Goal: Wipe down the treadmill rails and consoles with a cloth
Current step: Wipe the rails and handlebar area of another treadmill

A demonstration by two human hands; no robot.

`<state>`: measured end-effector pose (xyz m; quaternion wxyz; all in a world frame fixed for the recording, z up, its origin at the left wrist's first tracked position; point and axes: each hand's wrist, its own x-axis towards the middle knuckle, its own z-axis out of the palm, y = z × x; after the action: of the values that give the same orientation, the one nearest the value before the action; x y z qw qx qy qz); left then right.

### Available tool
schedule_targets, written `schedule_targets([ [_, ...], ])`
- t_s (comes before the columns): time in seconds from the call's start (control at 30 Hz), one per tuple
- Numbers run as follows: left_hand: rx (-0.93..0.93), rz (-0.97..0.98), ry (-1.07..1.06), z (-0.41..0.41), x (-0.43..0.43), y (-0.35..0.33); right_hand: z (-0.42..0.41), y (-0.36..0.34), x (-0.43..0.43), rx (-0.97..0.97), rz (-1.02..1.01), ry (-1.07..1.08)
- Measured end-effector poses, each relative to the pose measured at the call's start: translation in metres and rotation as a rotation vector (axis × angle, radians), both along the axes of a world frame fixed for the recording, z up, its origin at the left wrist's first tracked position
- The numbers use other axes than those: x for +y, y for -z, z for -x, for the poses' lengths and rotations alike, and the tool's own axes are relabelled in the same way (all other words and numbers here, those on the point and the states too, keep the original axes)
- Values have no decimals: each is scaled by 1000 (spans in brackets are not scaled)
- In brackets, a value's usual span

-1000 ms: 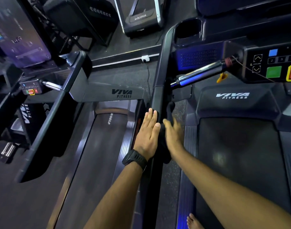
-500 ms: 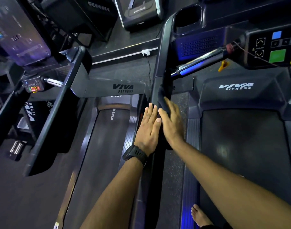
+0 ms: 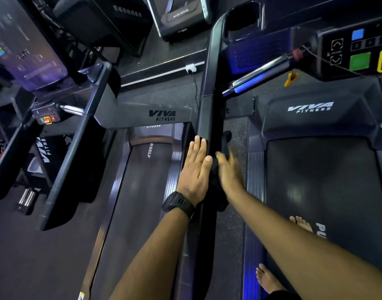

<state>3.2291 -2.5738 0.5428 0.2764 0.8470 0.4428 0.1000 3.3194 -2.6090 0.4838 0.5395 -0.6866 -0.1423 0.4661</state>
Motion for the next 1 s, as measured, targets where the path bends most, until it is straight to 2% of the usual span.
schedule_targets([
  [0.1, -3, 13, -5, -2, 1, -2, 13, -9, -10, -203, -203, 47],
  [0.17, -5, 26, -7, -1, 1, -2, 7, -8, 0, -263, -288, 48],
  [0.23, 12, 5, 11, 1, -2, -1, -1, 4, 6, -137, -202, 57],
  [0.3, 18, 2, 9, 3, -5, -1, 2, 10, 2, 3, -8, 33],
  [0.33, 18, 3, 6, 3, -6, -1, 8, 7, -6, -3, 23, 12],
  [0.43, 10, 4, 11, 4, -7, -4, 26, -7, -21, -177, -205, 65],
  [0.5, 6, 11, 9, 5, -7, -3, 20, -5, -13, -228, -255, 68],
  [0.6, 8, 5, 12, 9, -13, -2, 9, 11, -9, -65, -44, 12],
  [0.67, 8, 9, 12, 11, -15, -2, 17, 8, -23, -84, 0, -30],
  [0.77, 3, 3, 17, 11, -14, -3, 29, -1, -37, -283, -272, 27],
  [0.8, 4, 3, 17, 10, -13, -3, 25, -2, -32, -305, -305, 27],
  [0.87, 16, 6, 16, 11, -15, -2, 18, 4, -21, -239, -233, 16],
  [0.93, 15, -5, 21, 13, -19, -2, 15, 14, -17, -77, -16, -2],
  [1.0, 19, -14, 26, 16, -21, -2, 25, 11, -27, -43, 94, -18],
])
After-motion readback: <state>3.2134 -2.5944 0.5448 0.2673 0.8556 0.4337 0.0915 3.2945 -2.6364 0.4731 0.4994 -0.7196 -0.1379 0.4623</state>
